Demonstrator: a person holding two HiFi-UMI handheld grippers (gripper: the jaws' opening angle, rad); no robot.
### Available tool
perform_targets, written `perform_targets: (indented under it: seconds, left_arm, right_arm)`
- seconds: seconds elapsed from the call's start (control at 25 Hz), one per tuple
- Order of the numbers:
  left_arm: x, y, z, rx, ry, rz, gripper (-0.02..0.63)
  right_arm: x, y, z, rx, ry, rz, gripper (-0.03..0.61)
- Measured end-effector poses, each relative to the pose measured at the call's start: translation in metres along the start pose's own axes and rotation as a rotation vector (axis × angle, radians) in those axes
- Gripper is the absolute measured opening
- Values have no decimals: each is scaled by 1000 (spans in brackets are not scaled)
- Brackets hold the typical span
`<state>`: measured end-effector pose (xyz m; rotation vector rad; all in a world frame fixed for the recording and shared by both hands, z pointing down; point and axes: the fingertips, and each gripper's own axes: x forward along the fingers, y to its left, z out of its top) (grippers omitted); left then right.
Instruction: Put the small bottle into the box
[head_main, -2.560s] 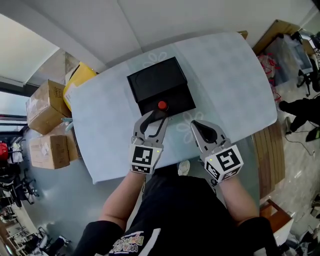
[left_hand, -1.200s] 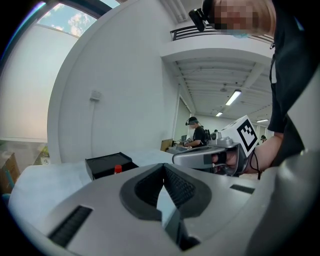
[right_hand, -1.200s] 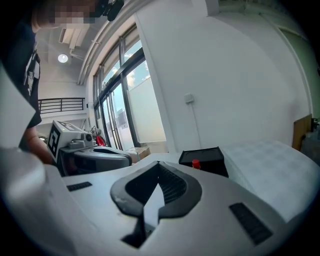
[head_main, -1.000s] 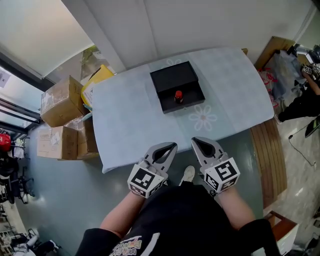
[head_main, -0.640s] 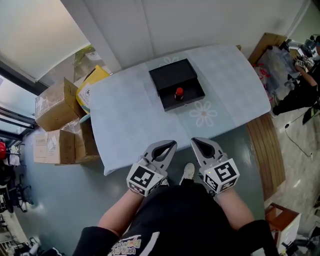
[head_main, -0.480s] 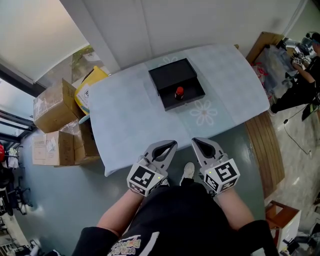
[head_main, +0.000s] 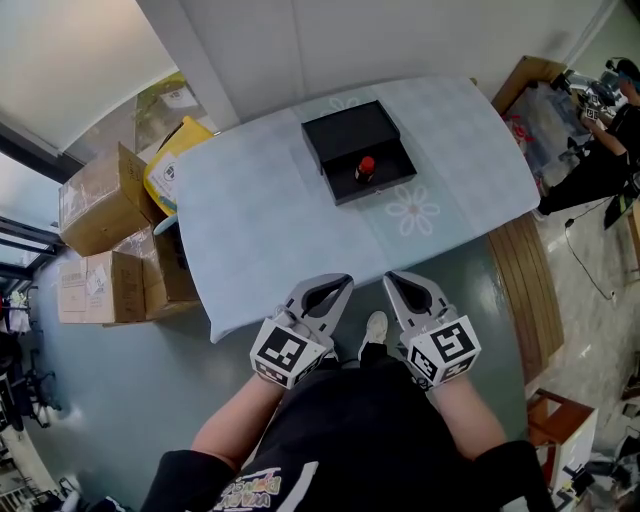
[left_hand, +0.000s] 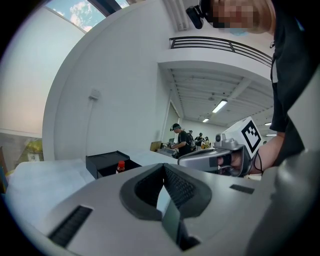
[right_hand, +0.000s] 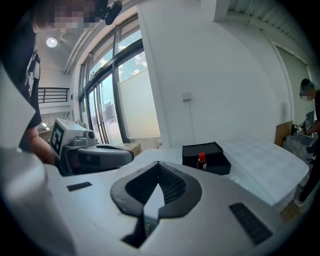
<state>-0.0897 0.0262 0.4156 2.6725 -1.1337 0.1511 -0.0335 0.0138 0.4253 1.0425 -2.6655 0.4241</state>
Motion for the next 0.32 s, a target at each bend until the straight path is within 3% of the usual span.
perform_targets:
  seconds: [0.32]
  left_arm:
    - [-11, -3, -4, -5, 4, -5, 8]
  right_arm:
    - [-1, 10, -2, -3, -1, -8, 9]
